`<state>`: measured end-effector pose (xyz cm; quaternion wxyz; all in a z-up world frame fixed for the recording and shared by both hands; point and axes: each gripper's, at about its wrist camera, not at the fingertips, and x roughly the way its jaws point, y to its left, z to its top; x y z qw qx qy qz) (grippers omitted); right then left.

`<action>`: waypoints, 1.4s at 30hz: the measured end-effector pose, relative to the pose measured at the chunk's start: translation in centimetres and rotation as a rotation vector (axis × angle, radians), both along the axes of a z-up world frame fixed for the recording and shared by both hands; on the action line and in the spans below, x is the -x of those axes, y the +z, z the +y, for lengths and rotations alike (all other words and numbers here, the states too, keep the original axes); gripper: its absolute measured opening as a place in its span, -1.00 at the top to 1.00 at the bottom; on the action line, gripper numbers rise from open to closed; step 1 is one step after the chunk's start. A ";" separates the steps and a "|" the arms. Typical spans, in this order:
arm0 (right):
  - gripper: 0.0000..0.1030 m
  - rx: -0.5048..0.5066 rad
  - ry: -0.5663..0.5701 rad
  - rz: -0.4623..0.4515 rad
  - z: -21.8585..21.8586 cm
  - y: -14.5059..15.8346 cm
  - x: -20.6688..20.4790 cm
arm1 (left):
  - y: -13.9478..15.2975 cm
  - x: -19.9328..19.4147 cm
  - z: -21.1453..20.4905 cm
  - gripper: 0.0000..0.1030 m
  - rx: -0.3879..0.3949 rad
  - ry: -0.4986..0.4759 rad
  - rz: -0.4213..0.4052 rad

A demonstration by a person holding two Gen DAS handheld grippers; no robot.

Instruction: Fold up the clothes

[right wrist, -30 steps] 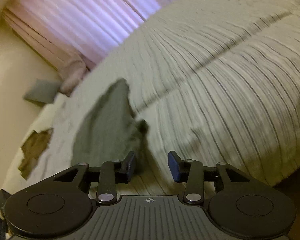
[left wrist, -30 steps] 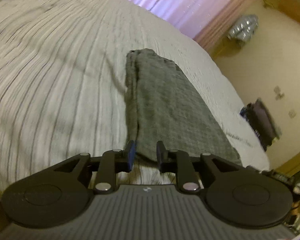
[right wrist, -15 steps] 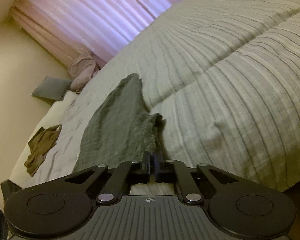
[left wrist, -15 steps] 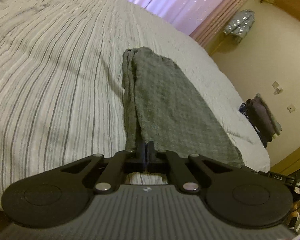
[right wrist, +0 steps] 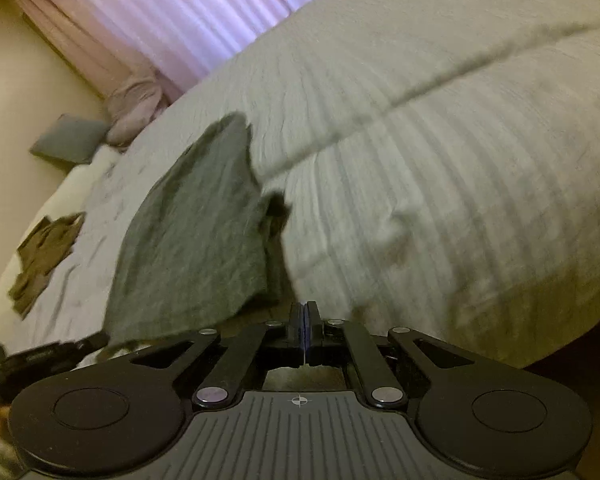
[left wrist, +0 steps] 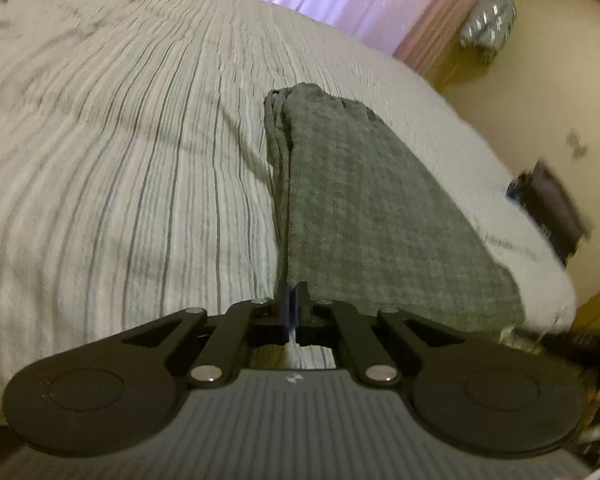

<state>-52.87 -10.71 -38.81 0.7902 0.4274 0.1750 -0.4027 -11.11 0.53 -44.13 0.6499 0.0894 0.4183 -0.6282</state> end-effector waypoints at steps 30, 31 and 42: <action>0.25 0.353 0.398 0.282 -11.6 3.4 -17.0 | 3.7 -0.7 -17.7 0.98 0.071 -0.215 -0.114; 0.25 0.362 0.418 0.290 -12.4 3.0 -18.3 | 3.2 -0.3 -19.0 0.98 0.065 -0.238 -0.122; 0.26 0.303 0.430 0.378 -18.3 -2.5 -20.4 | -1.4 -4.5 -22.5 0.95 0.019 -0.176 -0.114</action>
